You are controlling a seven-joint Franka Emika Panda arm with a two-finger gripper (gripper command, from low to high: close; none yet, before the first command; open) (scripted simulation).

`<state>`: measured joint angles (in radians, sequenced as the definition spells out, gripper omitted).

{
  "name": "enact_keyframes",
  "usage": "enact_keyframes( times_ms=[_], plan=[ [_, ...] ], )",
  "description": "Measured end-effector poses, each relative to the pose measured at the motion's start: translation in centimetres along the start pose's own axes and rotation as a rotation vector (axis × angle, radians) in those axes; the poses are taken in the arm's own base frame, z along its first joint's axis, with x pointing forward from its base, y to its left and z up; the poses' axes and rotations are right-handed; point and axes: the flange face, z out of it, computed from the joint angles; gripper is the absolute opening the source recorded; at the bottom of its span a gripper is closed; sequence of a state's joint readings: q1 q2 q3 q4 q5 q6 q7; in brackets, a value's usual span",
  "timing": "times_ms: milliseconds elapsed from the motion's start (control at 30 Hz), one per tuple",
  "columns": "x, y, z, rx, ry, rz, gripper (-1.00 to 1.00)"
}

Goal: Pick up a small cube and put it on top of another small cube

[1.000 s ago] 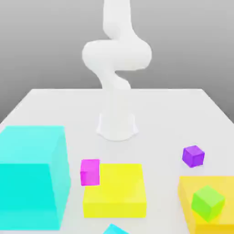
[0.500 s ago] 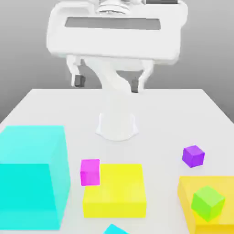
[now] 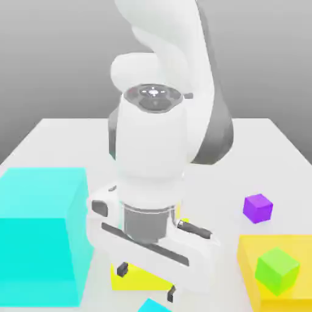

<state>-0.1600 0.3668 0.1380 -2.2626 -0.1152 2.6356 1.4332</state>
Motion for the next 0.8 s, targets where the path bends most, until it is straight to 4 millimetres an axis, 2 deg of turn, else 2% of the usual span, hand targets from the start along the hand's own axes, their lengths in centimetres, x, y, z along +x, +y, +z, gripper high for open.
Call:
enact_keyframes(
  times_ms=[100, 133, 300, 333, 367, 500, 533, 633, 733, 767, 800],
  plan=[
    [-0.1, 0.1, 4.5, -0.008, -0.009, 0.009, 0.00],
    [-0.1, 0.2, 5.9, -0.009, -0.009, 0.009, -1.00],
    [-0.1, 0.1, 5.8, -0.007, -0.009, 0.009, -1.00],
    [-0.2, 0.2, 6.5, -0.008, -0.009, 0.009, -1.00],
    [-0.2, 0.2, 6.1, -0.008, -0.009, 0.010, -1.00],
    [-0.2, 0.1, 1.2, -0.009, -0.009, 0.007, -1.00],
    [-1.8, -0.3, -0.3, -0.007, -0.012, -0.037, -1.00],
    [-9.3, -1.1, -5.0, -0.002, -0.019, -0.243, -1.00],
    [-17.1, -0.3, -9.2, -0.002, -0.020, -0.458, -1.00],
    [-19.8, 0.3, -10.2, -0.003, -0.019, -0.534, -1.00],
    [-21.5, 0.7, -10.1, -0.005, -0.016, -0.582, -1.00]
  ],
)
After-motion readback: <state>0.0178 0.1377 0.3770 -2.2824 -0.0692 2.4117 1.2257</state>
